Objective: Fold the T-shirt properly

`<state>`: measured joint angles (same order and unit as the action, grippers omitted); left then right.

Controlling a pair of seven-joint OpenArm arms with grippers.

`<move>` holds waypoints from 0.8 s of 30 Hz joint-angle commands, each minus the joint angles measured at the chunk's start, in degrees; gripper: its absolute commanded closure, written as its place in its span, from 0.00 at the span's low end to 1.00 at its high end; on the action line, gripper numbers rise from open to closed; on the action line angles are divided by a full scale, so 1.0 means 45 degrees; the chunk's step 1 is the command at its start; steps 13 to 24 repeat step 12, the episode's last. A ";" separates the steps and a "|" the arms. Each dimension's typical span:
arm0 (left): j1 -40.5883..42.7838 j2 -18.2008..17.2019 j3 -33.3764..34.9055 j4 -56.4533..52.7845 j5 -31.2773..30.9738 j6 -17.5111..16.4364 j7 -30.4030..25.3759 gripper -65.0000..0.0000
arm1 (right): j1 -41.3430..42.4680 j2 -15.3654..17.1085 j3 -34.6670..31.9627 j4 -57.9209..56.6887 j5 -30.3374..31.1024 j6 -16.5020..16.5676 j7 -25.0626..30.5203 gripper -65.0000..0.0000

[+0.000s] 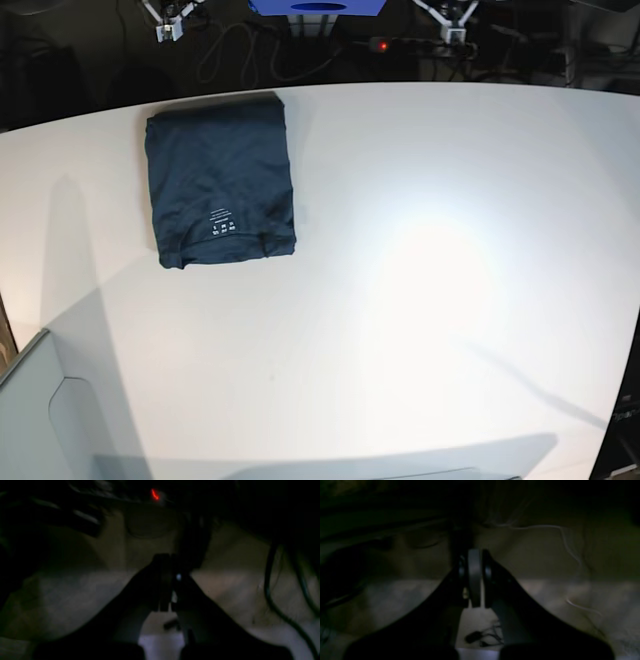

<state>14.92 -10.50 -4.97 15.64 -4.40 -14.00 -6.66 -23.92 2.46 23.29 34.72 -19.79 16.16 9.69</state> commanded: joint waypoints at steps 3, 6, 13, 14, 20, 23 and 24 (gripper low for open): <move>-0.0375 -0.0137 0.0333 -0.0398 -0.0008 0.0073 -0.0113 1.00 | 0.0579 0.0049 -0.0985 -0.1415 -0.0007 -0.2722 0.0513 1.00; -0.0375 -0.0079 0.0372 -0.0398 -0.0008 0.0073 -0.0094 1.00 | 0.0833 0.0010 -0.2001 -0.2236 -0.0007 -0.5184 0.1001 1.00; -0.0492 -0.0079 0.0333 -0.0398 -0.0008 0.0073 -0.0094 1.00 | 0.1243 -0.0361 -0.3739 -0.3212 -0.0007 -0.7997 0.1587 1.00; -0.0492 -0.0079 0.0333 -0.0398 -0.0008 0.0073 -0.0094 1.00 | 0.1243 -0.0361 -0.3739 -0.3212 -0.0007 -0.7997 0.1587 1.00; -0.0492 -0.0079 0.0333 -0.0398 -0.0008 0.0073 -0.0094 1.00 | 0.1243 -0.0361 -0.3739 -0.3212 -0.0007 -0.7997 0.1587 1.00; -0.0492 -0.0079 0.0333 -0.0398 -0.0008 0.0073 -0.0094 1.00 | 0.1243 -0.0361 -0.3739 -0.3212 -0.0007 -0.7997 0.1587 1.00; -0.0492 -0.0079 0.0333 -0.0398 -0.0008 0.0073 -0.0094 1.00 | 0.1243 -0.0361 -0.3739 -0.3212 -0.0007 -0.7997 0.1587 1.00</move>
